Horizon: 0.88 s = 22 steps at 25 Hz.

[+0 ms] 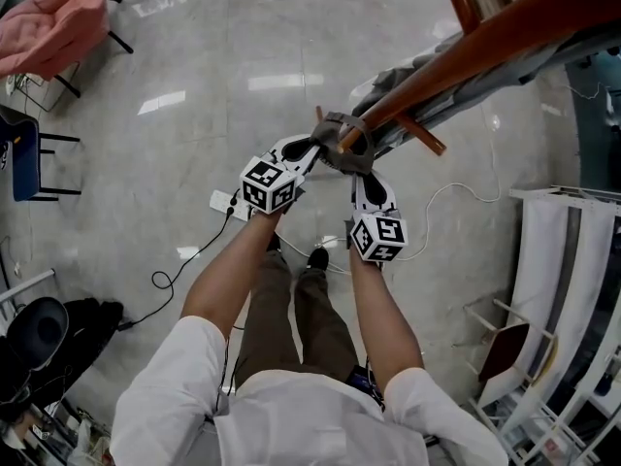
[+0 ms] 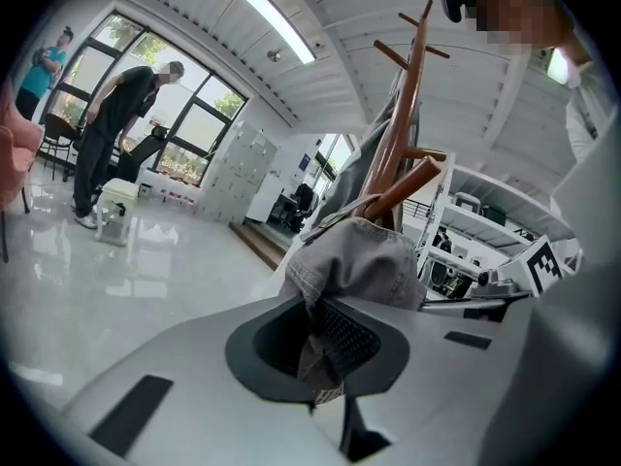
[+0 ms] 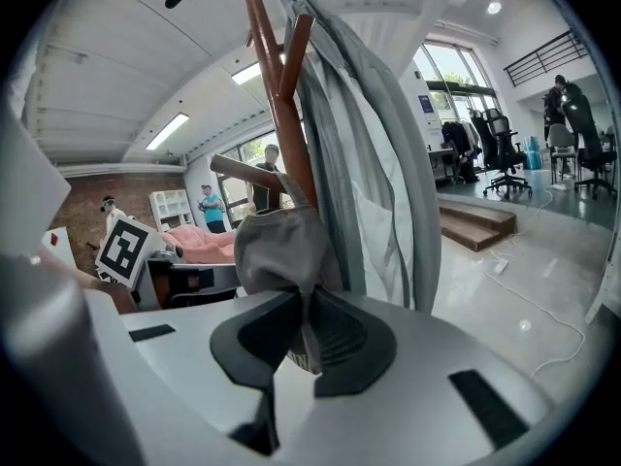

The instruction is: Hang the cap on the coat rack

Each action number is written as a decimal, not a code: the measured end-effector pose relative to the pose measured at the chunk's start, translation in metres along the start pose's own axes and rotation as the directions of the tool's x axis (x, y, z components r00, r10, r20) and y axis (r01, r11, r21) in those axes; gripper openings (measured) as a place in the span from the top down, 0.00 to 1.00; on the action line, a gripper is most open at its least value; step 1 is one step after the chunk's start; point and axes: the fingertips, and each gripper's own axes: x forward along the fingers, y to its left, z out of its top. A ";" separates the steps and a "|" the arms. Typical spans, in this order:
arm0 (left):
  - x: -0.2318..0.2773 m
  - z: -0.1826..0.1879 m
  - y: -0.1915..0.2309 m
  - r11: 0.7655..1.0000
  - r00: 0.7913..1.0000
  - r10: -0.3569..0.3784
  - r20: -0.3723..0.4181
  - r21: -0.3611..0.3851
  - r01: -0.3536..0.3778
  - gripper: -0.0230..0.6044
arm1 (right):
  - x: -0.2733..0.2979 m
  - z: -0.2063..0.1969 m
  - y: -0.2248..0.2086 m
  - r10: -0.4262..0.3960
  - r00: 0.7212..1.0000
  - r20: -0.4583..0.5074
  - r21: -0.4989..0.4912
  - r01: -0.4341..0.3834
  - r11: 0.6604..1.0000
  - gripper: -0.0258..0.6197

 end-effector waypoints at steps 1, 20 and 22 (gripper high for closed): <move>0.002 -0.001 0.001 1.000 1.000 -0.002 -0.002 0.004 0.002 0.91 | 0.001 -0.001 -0.001 0.000 1.000 0.001 -0.003 0.000 1.000 0.89; 0.005 -0.006 0.015 0.998 1.000 0.020 -0.010 0.065 -0.019 0.78 | 0.000 -0.008 -0.001 0.029 1.000 0.002 -0.055 -0.028 0.998 0.79; -0.010 -0.007 0.019 0.997 0.999 0.046 -0.024 0.061 -0.044 0.72 | -0.010 -0.012 0.002 0.033 0.999 -0.017 -0.073 -0.034 0.997 0.78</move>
